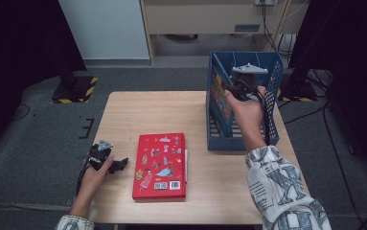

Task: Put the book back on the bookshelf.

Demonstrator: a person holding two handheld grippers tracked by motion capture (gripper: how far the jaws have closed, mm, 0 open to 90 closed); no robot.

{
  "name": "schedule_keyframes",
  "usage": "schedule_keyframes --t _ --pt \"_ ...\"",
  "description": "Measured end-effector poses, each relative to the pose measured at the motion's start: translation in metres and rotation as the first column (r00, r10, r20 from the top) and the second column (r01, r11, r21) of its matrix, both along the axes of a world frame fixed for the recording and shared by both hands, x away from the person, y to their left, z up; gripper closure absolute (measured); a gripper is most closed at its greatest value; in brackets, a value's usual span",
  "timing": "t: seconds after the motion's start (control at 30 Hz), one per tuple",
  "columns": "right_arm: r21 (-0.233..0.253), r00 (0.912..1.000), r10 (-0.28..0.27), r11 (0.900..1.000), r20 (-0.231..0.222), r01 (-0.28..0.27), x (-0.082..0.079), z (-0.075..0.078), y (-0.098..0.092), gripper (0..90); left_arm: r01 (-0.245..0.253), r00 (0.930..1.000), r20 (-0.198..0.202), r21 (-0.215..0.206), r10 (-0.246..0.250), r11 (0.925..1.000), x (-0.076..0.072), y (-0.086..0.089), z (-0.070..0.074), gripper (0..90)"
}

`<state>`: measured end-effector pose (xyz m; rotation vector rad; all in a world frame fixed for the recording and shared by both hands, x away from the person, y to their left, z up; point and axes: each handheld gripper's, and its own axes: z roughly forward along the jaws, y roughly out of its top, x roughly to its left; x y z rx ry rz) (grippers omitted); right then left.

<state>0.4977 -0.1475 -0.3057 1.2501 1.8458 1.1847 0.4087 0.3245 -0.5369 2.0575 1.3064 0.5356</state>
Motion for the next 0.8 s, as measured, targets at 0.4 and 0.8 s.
schedule_keyframes --t 0.4,0.8 --pt "-0.005 0.9991 -0.041 0.999 0.010 0.041 0.0019 -0.0004 0.0004 81.5 0.005 1.0000 0.000 0.000 -0.005 1.0000 0.0004 -0.0011 0.0000 0.0" --pt "0.006 0.9940 -0.090 0.996 0.061 0.090 0.0061 -0.0017 0.0049 82.6 0.006 1.0000 0.000 0.000 -0.006 1.0000 0.0005 -0.0012 0.0000 0.0"
